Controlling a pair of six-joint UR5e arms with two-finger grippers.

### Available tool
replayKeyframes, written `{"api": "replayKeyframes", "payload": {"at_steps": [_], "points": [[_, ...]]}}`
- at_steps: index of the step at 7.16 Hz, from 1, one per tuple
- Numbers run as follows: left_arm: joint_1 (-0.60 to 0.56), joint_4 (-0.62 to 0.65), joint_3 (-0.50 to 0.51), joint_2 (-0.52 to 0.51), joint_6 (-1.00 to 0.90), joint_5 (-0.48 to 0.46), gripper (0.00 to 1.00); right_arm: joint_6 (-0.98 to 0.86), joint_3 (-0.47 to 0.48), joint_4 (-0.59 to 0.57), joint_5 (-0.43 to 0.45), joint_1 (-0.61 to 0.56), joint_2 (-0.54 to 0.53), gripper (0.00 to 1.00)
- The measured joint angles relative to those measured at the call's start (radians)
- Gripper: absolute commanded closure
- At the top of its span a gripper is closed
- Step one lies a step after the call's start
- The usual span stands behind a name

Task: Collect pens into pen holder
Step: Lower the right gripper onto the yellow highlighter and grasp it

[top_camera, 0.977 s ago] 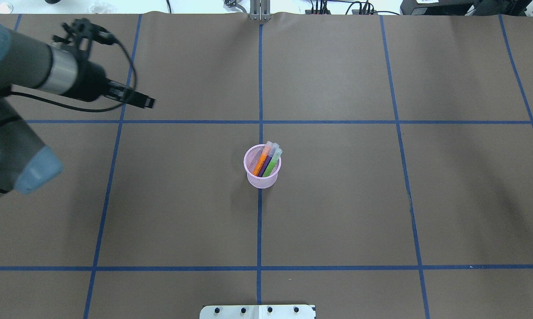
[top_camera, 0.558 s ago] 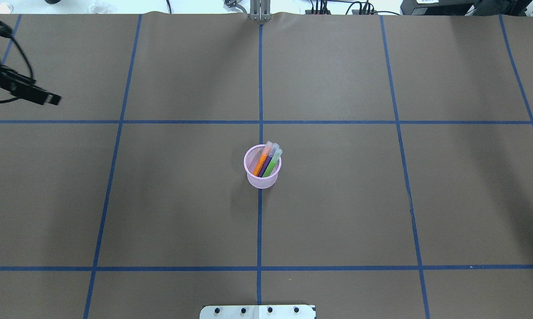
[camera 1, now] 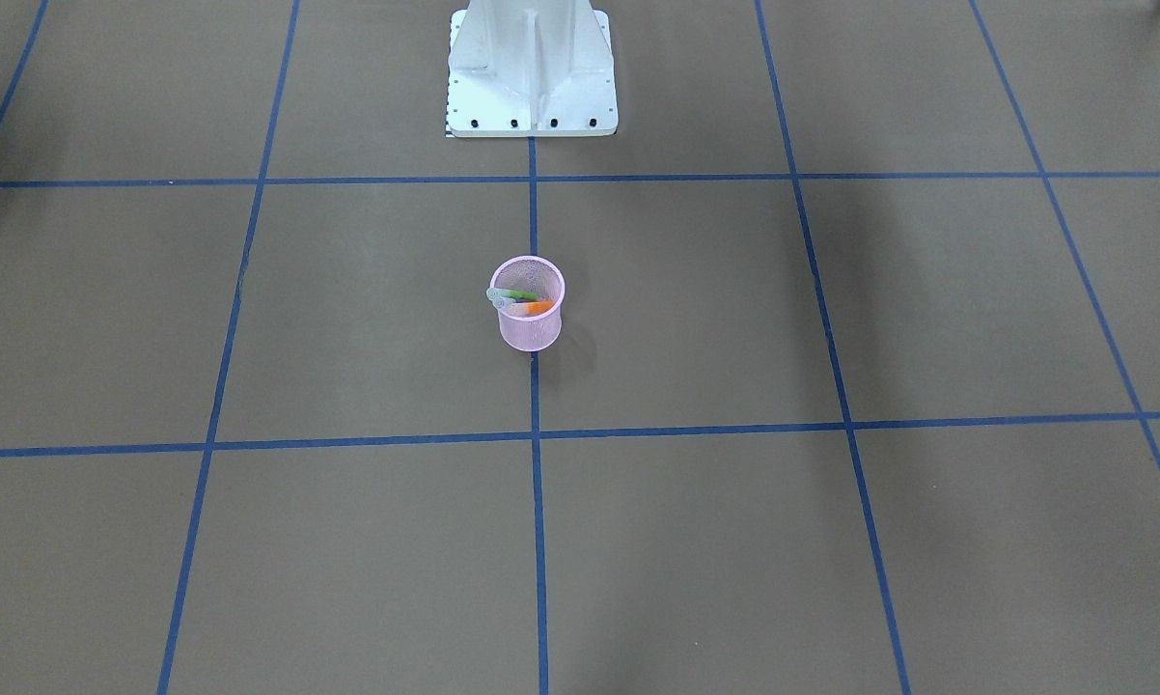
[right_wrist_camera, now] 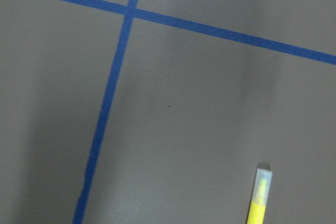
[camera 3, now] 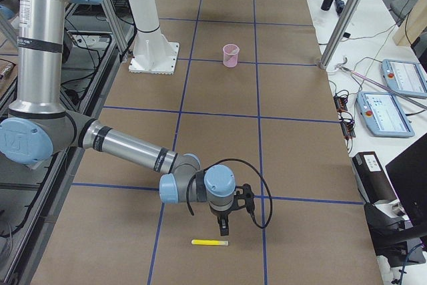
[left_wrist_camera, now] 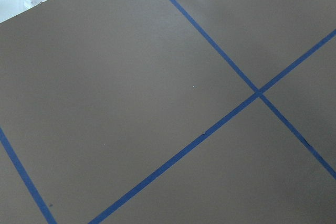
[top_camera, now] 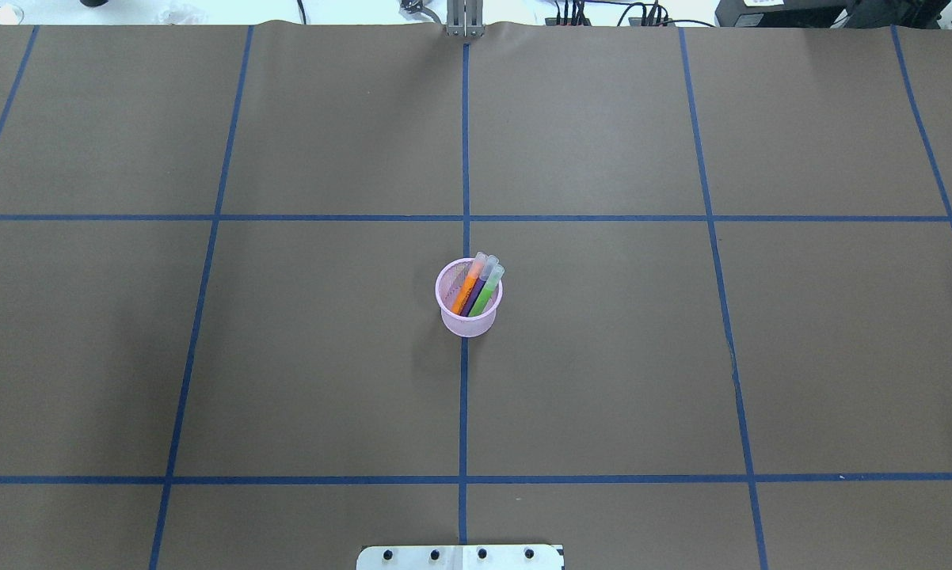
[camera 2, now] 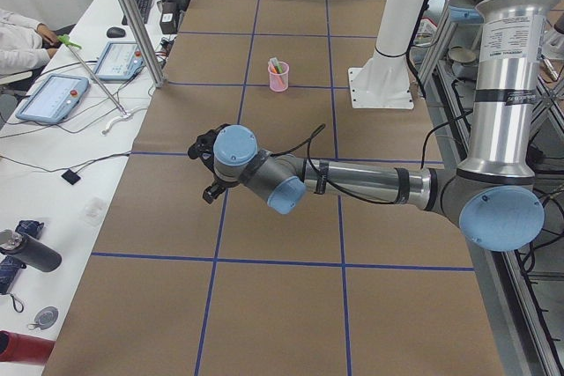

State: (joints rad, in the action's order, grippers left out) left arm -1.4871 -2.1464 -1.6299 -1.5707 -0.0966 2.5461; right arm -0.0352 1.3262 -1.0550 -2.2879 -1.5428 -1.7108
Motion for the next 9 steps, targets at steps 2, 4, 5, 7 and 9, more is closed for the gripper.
{"api": "replayKeyframes", "payload": {"at_steps": [2, 4, 5, 7, 9], "points": [[-0.001, -0.003, -0.001, 0.008, -0.003, -0.004, 0.0, 0.075, -0.115, 0.172, 0.026, 0.0, -0.014, 0.14], [-0.001, -0.015, -0.002, 0.014, -0.003, -0.007, 0.0, 0.113, -0.15, 0.211, 0.041, 0.001, -0.015, 0.34], [-0.001, -0.02, -0.003, 0.016, -0.003, -0.007, 0.0, 0.128, -0.159, 0.214, 0.044, 0.003, -0.011, 0.33], [-0.001, -0.03, -0.004, 0.019, -0.003, -0.007, 0.0, 0.141, -0.174, 0.215, 0.056, 0.009, 0.0, 0.34], [-0.001, -0.04, -0.004, 0.022, -0.003, -0.007, 0.0, 0.142, -0.195, 0.214, 0.084, 0.022, 0.025, 0.37]]}}
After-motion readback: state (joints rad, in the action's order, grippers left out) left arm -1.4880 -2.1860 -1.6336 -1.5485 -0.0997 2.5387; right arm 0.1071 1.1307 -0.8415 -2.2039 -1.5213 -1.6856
